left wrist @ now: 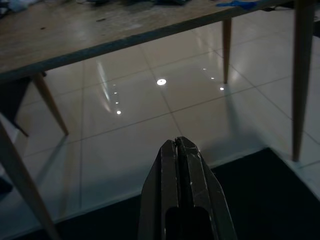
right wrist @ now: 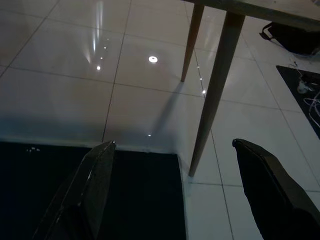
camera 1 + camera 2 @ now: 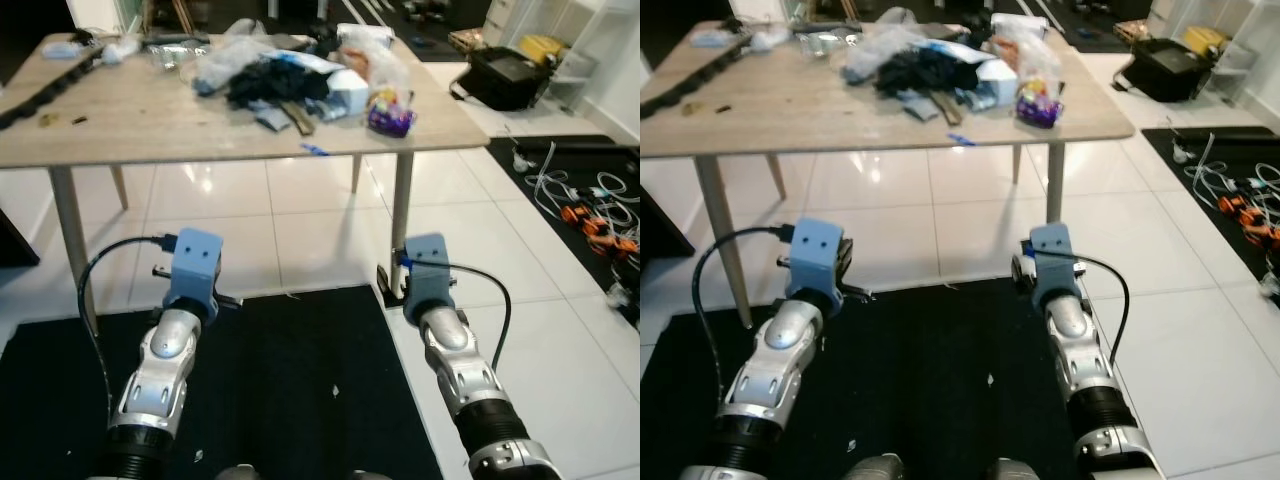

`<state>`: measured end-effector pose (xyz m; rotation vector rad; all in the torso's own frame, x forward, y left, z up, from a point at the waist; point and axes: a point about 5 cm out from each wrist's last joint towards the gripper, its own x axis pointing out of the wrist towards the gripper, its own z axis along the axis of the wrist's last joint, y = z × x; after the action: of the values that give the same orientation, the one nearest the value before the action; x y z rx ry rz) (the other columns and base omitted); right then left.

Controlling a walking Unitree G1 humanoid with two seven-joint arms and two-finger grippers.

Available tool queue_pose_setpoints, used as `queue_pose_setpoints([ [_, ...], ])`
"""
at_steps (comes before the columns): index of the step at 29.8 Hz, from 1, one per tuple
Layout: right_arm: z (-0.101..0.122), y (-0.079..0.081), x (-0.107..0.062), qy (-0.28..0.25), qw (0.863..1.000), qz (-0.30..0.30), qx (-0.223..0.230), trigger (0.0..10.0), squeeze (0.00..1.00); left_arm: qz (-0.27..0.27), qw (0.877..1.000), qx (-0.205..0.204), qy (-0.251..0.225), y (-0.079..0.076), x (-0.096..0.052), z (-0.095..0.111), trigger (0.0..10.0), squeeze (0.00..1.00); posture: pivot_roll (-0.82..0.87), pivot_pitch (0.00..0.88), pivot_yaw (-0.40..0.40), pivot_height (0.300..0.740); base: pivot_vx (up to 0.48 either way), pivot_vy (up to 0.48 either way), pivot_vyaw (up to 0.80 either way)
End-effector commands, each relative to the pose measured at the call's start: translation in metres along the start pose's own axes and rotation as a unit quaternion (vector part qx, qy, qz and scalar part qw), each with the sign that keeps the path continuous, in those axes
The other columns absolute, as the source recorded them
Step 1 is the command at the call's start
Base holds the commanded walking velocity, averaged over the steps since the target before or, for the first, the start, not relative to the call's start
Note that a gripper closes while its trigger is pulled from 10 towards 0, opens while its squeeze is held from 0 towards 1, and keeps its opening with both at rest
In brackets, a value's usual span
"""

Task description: Picking trash to rubbish bin

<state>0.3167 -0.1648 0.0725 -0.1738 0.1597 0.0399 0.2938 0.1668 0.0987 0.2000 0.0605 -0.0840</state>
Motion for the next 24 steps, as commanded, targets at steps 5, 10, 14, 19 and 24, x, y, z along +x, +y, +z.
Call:
queue_pose_setpoints([
  [5,0.009,-0.010,0.001,-0.029,0.999,-0.026,0.008,10.0,0.00,-0.007,1.000,0.007,0.001,-0.002,-0.001,0.000,10.0,0.00,0.04,0.010,-0.036,0.740,0.281,0.000,0.00],
  [10,0.010,-0.013,0.001,-0.031,0.999,-0.033,0.018,10.0,0.00,-0.007,1.000,0.007,-0.002,-0.002,0.000,0.001,10.0,0.00,0.04,0.011,-0.037,0.740,0.282,0.000,-0.16],
  [14,0.009,-0.015,0.001,-0.027,0.999,-0.037,0.015,10.0,0.00,-0.008,1.000,0.008,-0.003,-0.003,0.000,0.002,10.0,0.00,0.04,0.013,-0.039,0.740,0.281,0.000,-0.80],
  [19,0.010,-0.016,0.001,-0.031,0.999,-0.042,0.015,10.0,0.00,-0.008,1.000,0.008,-0.003,-0.003,0.000,0.002,10.0,0.00,0.04,0.014,-0.038,0.740,0.281,0.000,-0.55],
  [24,0.010,-0.017,0.001,-0.035,0.998,-0.046,0.013,10.0,0.00,-0.008,1.000,0.008,-0.004,-0.003,0.000,0.003,10.0,0.00,0.04,0.014,-0.039,0.740,0.283,0.000,0.00],
])
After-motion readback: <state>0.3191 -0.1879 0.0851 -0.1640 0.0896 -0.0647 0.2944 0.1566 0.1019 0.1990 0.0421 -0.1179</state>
